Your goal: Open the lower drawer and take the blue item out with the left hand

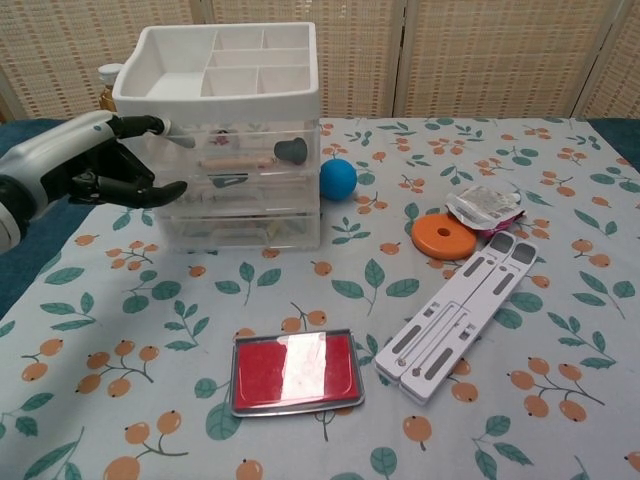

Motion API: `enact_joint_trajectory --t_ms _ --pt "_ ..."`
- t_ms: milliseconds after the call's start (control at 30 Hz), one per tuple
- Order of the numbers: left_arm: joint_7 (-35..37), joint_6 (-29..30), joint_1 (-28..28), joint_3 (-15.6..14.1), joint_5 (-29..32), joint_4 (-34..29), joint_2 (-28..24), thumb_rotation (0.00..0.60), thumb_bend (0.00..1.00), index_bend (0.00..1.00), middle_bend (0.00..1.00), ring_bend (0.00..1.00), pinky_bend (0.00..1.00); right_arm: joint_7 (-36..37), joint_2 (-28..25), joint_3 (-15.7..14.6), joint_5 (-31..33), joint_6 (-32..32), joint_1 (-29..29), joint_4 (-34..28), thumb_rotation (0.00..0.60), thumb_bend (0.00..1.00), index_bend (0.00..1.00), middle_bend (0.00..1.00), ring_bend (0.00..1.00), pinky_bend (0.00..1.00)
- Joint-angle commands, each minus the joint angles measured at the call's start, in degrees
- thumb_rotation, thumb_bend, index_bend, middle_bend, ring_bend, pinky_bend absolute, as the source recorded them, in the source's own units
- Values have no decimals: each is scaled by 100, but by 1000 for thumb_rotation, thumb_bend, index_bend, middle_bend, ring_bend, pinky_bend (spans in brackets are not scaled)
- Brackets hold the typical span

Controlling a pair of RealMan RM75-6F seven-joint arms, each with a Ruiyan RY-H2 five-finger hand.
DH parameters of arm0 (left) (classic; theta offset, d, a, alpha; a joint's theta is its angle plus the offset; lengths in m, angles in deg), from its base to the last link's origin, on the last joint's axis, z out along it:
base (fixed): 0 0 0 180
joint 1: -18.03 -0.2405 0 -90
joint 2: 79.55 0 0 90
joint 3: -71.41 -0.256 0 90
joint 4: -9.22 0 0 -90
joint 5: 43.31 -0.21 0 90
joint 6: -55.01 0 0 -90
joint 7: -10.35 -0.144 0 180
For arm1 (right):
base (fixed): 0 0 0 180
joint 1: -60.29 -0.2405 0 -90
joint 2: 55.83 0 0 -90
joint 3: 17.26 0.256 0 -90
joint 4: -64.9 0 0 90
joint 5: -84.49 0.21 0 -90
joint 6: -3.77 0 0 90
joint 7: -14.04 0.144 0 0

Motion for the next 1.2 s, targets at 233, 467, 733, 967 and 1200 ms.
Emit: enact_joint_trajectory --t_ms 233,467,733,967,1200 --pt "15 92 -25 -82 -100 -74 -64 600 295 324 926 1000 1000 2 -9 14 -9 15 -1 0 600 432 0 113 0 24" --pt "-112 144 -88 -237 -180 -273 -191 600 295 375 926 1000 1000 -7 -12 15 -24 8 -10 -10 600 432 0 113 0 23" --pt "-126 232 -160 -356 -301 -443 -297 600 295 399 927 1000 1000 -8 -8 13 -37 1 -16 -11 600 432 0 113 0 23" --pt "-165 289 -214 -449 -392 -581 -381 600 295 407 927 1000 1000 -2 -15 19 -33 2 -18 -10 600 432 0 113 0 23" --pt "-216 328 -282 -564 -459 -729 -460 600 295 414 927 1000 1000 5 -13 17 -39 9 -14 -3 600 431 0 113 0 23"
